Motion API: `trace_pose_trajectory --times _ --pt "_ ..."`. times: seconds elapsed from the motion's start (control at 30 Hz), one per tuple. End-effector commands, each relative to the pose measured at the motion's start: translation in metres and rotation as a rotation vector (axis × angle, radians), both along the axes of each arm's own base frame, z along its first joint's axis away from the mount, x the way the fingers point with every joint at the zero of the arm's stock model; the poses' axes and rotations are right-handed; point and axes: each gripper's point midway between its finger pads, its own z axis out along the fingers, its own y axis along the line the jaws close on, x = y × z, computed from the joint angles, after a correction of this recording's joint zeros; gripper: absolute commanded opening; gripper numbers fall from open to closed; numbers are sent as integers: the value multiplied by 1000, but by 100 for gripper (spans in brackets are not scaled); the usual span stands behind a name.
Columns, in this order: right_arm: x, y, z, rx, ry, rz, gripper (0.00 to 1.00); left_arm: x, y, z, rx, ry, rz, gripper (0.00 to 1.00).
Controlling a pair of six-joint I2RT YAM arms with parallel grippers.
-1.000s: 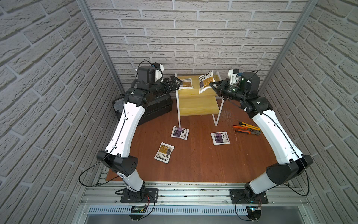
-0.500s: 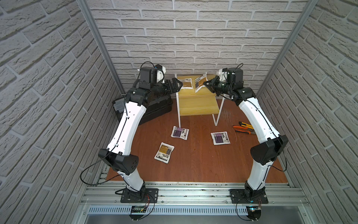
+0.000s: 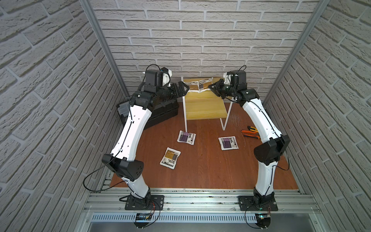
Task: Place the bagged coffee beans on the shelf by color
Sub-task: Place the bagged coffee beans on the shelf.
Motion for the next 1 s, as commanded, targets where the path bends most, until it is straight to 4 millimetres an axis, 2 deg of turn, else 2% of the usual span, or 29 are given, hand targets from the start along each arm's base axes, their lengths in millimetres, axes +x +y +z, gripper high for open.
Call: trace_pose_trajectory --times 0.0,0.2,0.5,0.57,0.87,0.97 --pt "4 -3 9 3 -26 -17 19 -3 3 11 0 -46 0 99" --pt "7 -3 4 -14 -15 -15 23 -3 4 10 2 -47 0 98" --pt "-3 -16 11 -92 -35 -42 58 -4 3 11 -2 -51 -4 99" --pt "-6 -21 13 -116 -39 -56 63 -4 2 11 -2 -51 -5 99" --pt "-19 -33 25 -184 -71 -80 66 -6 1 9 0 -48 -8 98" --pt "-33 -35 40 -187 -103 -78 66 -6 1 9 3 -48 -9 98"
